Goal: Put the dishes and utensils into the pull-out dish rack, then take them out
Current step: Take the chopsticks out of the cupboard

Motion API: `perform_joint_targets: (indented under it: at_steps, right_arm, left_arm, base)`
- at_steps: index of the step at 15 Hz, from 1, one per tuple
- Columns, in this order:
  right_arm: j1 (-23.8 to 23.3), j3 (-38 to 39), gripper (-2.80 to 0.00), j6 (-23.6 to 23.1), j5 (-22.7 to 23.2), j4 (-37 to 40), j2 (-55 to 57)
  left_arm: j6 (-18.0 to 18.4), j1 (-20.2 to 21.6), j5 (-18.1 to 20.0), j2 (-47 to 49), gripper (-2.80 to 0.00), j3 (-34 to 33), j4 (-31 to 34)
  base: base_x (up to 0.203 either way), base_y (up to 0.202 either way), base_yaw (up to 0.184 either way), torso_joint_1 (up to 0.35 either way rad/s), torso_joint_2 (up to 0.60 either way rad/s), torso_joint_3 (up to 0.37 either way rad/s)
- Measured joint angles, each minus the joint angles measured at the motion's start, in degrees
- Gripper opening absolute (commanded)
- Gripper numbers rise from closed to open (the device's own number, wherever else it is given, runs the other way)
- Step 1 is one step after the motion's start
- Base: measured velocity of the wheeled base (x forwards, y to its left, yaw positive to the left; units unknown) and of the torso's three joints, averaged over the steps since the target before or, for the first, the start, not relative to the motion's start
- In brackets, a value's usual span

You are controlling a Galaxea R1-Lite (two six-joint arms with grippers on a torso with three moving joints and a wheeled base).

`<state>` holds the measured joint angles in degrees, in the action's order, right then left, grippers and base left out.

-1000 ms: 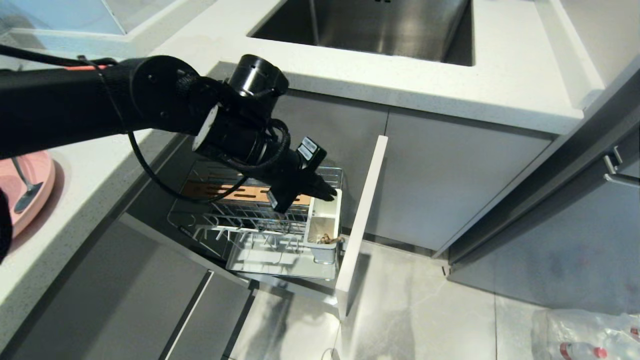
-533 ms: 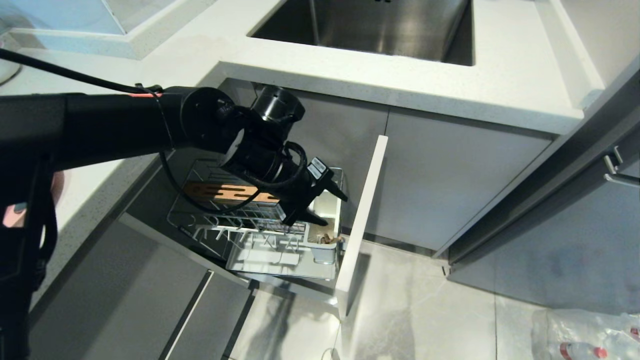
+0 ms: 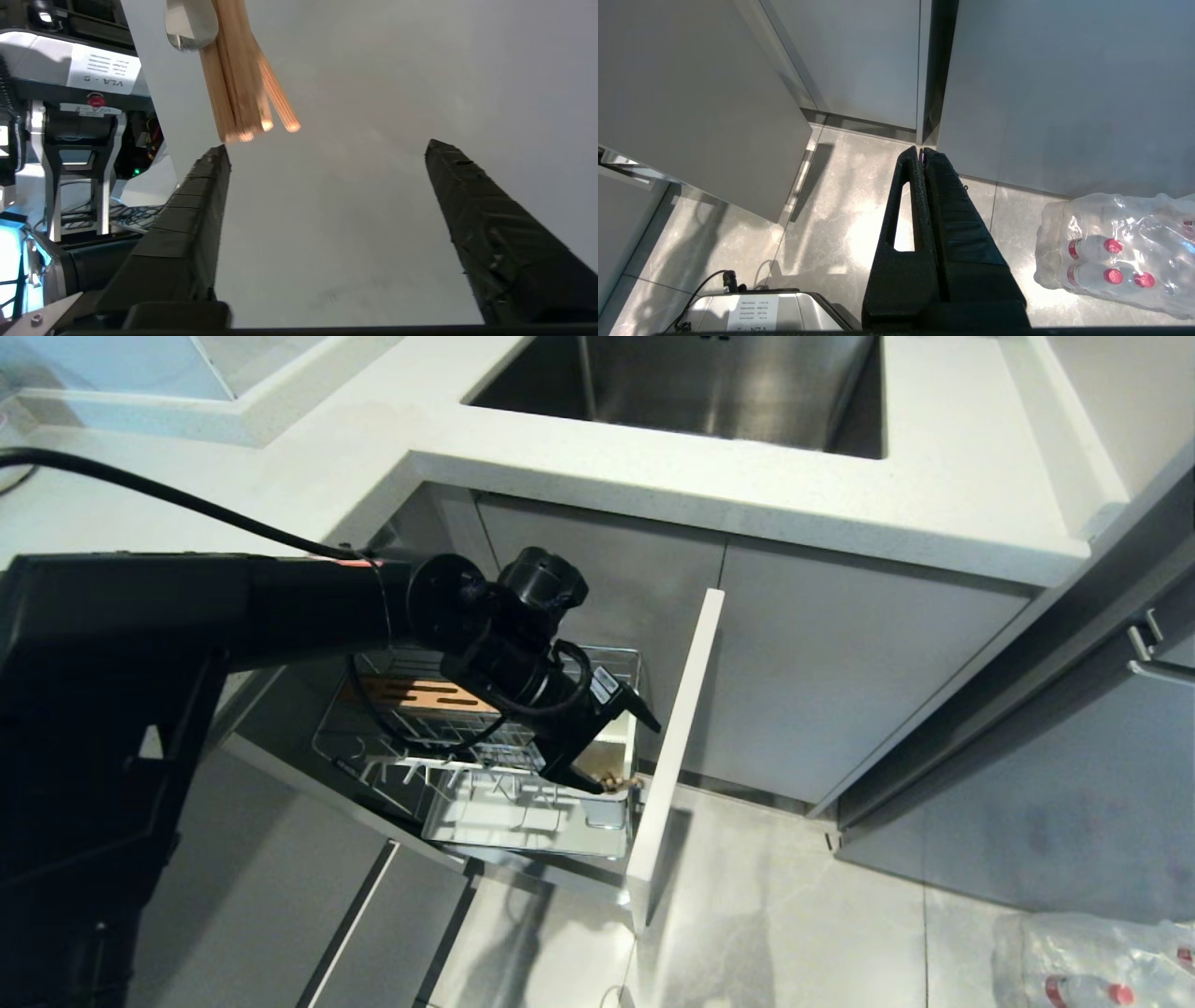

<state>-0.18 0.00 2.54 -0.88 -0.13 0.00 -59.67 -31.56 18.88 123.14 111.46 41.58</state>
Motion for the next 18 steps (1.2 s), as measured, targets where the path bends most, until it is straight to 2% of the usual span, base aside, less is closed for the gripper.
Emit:
perform_joint_targets:
  at_steps: [6,13,18]
  right_arm:
    - [0.0,0.0,-2.8,0.0,0.0,0.0,0.0]
    - [0.0,0.0,-2.8,0.0,0.0,0.0,0.0]
    - [0.0,0.0,-2.8,0.0,0.0,0.0,0.0]
  left_arm:
    - [0.0,0.0,0.8,2.0,0.0,0.0,-2.1]
    - [-0.6,2.8,8.6,5.4,0.0,0.0,-7.2]
    - [-0.5,3.0,9.5,7.1,0.0,0.0,-7.3]
  base:
    - [0.0,0.0,0.0,0.0,0.0,0.0]
    - [0.0,0.0,0.0,0.0,0.0,0.0]
    - [0.0,0.0,0.0,0.0,0.0,0.0]
